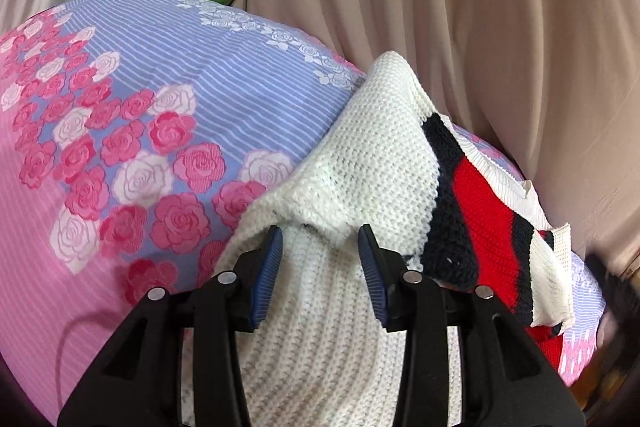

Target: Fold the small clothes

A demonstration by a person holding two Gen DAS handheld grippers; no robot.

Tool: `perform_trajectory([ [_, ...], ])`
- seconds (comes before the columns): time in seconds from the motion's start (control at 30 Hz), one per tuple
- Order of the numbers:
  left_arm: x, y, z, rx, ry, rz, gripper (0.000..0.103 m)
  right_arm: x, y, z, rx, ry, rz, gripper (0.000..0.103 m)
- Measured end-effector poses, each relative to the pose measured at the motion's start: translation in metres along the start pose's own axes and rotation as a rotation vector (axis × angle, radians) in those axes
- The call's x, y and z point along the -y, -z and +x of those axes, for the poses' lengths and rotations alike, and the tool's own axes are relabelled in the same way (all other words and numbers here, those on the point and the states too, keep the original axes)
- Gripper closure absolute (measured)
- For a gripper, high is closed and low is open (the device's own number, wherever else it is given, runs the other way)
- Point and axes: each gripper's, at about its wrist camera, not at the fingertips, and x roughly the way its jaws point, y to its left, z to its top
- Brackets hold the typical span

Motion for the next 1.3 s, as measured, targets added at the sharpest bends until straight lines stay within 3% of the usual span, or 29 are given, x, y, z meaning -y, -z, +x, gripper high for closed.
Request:
perform_trajectory([
  [0.1,-0.006,-0.008,0.005,-0.037,0.025,-0.045,0.060,0.045,0.017,0.003,-0.056,-0.009,0.105,0.048],
  [0.23,-0.001,-0.010,0.005,-0.047,-0.012,-0.024,0.062,0.060,0.016,0.027,-0.101,-0.041,0.136,0.051],
  [0.27,0.001,-0.009,0.004,-0.044,-0.031,-0.014,0.071,0.053,0.011,0.035,-0.110,-0.047,0.123,0.076],
  [0.3,0.002,-0.010,0.004,-0.042,-0.053,-0.005,0.078,0.050,0.006,0.035,-0.108,-0.061,0.116,0.094],
  [0.33,0.004,-0.011,0.004,-0.043,-0.055,-0.002,0.086,0.047,-0.003,0.025,-0.054,-0.084,0.115,0.094],
  [0.43,0.002,-0.017,-0.003,-0.015,-0.084,0.006,0.092,0.044,-0.023,-0.021,0.142,-0.141,0.083,0.095],
  [0.47,0.003,-0.018,-0.005,0.007,-0.124,0.031,0.094,0.045,-0.026,-0.025,0.166,-0.130,0.076,0.095],
  [0.5,0.004,-0.017,-0.004,0.018,-0.177,0.058,0.101,0.054,-0.026,-0.012,0.131,-0.079,0.079,0.095],
  [0.53,0.003,-0.017,0.000,0.015,-0.219,0.075,0.103,0.065,-0.023,0.018,0.021,-0.026,0.086,0.095],
  [0.6,-0.005,-0.015,0.015,-0.036,-0.223,0.069,0.103,0.089,-0.007,0.060,-0.145,0.016,0.115,0.095],
  [0.73,-0.008,-0.018,-0.002,-0.016,-0.176,0.037,0.103,0.089,-0.015,0.044,-0.076,-0.047,0.122,0.094],
  [0.83,-0.001,-0.012,-0.014,-0.067,-0.074,0.024,0.103,0.085,-0.019,0.045,-0.069,-0.034,0.104,0.094],
  [0.9,0.007,-0.006,-0.016,-0.118,0.011,0.037,0.094,0.079,-0.021,0.043,-0.048,-0.071,0.115,0.094],
  [0.97,0.018,-0.003,-0.015,-0.143,0.046,0.057,0.077,0.072,-0.021,0.026,-0.002,-0.114,0.106,0.094],
  [1.0,0.024,-0.002,-0.014,-0.135,0.045,0.066,0.072,0.068,-0.022,0.022,0.017,-0.131,0.093,0.094],
  [1.03,0.030,-0.002,-0.009,-0.126,0.030,0.082,0.059,0.066,-0.022,0.024,0.017,-0.118,0.077,0.094],
  [1.07,0.034,-0.002,0.000,-0.124,-0.003,0.102,0.057,0.064,-0.021,0.030,-0.003,-0.082,0.062,0.094],
  [1.13,0.031,-0.005,0.017,-0.121,-0.050,0.090,0.062,0.073,-0.014,0.060,-0.099,0.055,0.032,0.093],
  [1.17,0.030,-0.008,0.018,-0.084,-0.068,0.087,0.067,0.081,-0.009,0.065,-0.119,0.050,0.051,0.094],
  [1.23,0.028,-0.011,0.018,-0.086,-0.074,0.077,0.069,0.094,-0.009,0.050,-0.098,-0.009,0.134,0.093],
  [1.3,0.024,-0.012,0.012,-0.090,-0.072,0.072,0.070,0.096,-0.008,0.025,-0.070,-0.012,0.153,0.084],
])
